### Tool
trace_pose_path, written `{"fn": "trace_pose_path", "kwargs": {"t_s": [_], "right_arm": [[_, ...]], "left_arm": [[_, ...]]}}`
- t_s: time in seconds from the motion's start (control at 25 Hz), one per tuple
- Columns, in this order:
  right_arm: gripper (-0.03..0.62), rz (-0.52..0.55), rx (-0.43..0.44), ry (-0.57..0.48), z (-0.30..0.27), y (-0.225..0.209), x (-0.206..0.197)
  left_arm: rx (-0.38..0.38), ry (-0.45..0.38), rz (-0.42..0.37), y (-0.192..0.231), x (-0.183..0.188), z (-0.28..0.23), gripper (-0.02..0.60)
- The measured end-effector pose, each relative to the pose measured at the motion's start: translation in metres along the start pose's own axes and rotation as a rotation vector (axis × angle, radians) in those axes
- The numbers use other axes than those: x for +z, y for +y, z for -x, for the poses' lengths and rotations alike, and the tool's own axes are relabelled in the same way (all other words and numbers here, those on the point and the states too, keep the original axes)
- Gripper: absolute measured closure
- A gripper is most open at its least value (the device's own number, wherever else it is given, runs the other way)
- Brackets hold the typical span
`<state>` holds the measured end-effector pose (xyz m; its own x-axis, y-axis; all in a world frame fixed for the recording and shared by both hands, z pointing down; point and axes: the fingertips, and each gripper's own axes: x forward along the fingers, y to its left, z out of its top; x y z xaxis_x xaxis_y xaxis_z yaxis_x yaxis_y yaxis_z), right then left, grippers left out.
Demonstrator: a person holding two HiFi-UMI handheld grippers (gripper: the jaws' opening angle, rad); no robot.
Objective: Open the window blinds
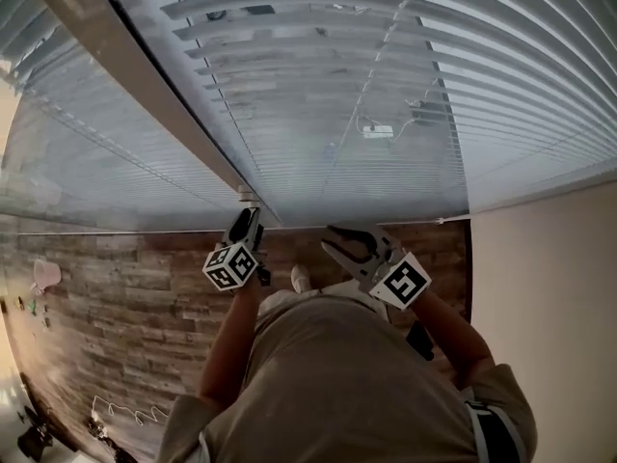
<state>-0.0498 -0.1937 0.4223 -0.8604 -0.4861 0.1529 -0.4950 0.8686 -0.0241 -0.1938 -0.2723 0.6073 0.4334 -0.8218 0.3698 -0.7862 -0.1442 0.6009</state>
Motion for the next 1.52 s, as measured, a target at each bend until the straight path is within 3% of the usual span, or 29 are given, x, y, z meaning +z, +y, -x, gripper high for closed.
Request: {"fn": "trace_pose_path", "kwargs": {"t_s": [0.16, 0.4, 0.52, 0.76, 0.96, 1.16, 1.28, 1.52], "right_arm": [[0.507, 0.018, 0.004, 0.004, 0.004, -0.004, -0.006], [0.508, 0.0, 0.021, 0.004, 0.01, -0.004, -0.009], [0.507, 0.004, 0.021, -0.004, 0.006, -0.006, -0.01], [0.507, -0.016, -0.025, -0.023, 0.0, -0.012, -0.01], [0.508, -0.025, -0.051, -0.009, 0.001, -0.013, -0.019], [0.507, -0.046, -0.075, -0.02, 0.001, -0.014, -0.022], [0.508, -0.047, -0.062, -0.011, 0.003, -0.011, -0.027], [0.508, -0.03, -0.043, 0.001, 0.01, -0.013, -0.025]], "left_arm": [[-0.001, -0.002, -0.023, -0.004, 0.005, -0.009, 0.42], [0.054, -0.034, 0.025, -0.001, 0.007, -0.01, 0.418], [0.085, -0.043, -0.016, 0.002, 0.008, -0.013, 0.445], [0.166, 0.024, -0.229, 0.0, 0.007, -0.017, 0.446], [0.22, 0.064, -0.356, -0.002, 0.004, -0.016, 0.446], [0.279, 0.061, -0.6, -0.005, 0.003, -0.019, 0.446], [0.323, 0.067, -0.669, -0.003, -0.002, -0.019, 0.446], [0.411, 0.1, -0.889, -0.003, -0.003, -0.018, 0.446]]}}
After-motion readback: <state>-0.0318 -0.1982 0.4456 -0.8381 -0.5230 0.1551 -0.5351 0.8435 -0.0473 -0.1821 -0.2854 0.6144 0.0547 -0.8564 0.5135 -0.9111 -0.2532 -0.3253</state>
